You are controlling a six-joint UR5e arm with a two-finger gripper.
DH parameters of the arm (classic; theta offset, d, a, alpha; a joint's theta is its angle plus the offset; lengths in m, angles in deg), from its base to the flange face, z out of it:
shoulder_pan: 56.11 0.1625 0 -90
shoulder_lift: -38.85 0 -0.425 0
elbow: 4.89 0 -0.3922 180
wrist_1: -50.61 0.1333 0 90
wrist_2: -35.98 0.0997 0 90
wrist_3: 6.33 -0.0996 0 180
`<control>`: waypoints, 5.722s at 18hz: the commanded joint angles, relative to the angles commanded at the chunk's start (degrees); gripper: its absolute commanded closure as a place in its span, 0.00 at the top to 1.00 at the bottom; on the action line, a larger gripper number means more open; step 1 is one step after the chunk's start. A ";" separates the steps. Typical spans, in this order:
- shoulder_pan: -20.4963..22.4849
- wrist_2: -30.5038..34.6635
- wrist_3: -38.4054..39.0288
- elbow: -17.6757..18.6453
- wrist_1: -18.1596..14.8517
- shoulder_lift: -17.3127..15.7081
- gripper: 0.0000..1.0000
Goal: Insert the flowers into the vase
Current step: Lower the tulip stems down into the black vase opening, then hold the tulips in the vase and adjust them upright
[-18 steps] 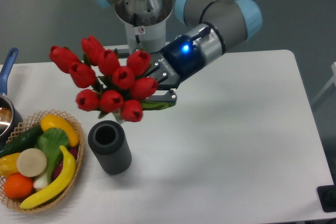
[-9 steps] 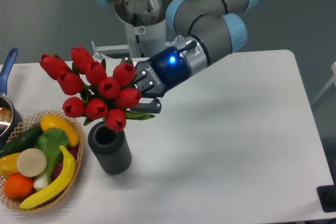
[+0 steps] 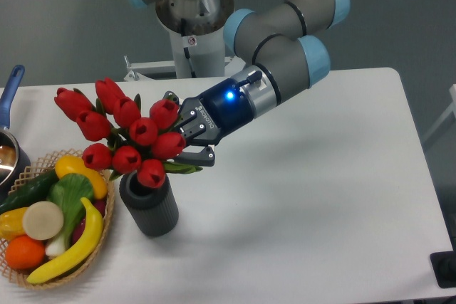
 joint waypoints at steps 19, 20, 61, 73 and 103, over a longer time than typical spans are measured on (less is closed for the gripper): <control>-1.14 -0.09 -4.31 5.10 0.00 -0.09 0.14; -1.14 -0.09 -4.31 5.19 0.00 0.00 0.14; -0.18 0.17 -11.78 9.50 0.00 5.80 0.14; 0.17 0.35 -12.31 12.13 0.00 5.27 0.15; 0.09 0.44 -12.22 12.04 -0.09 5.71 0.41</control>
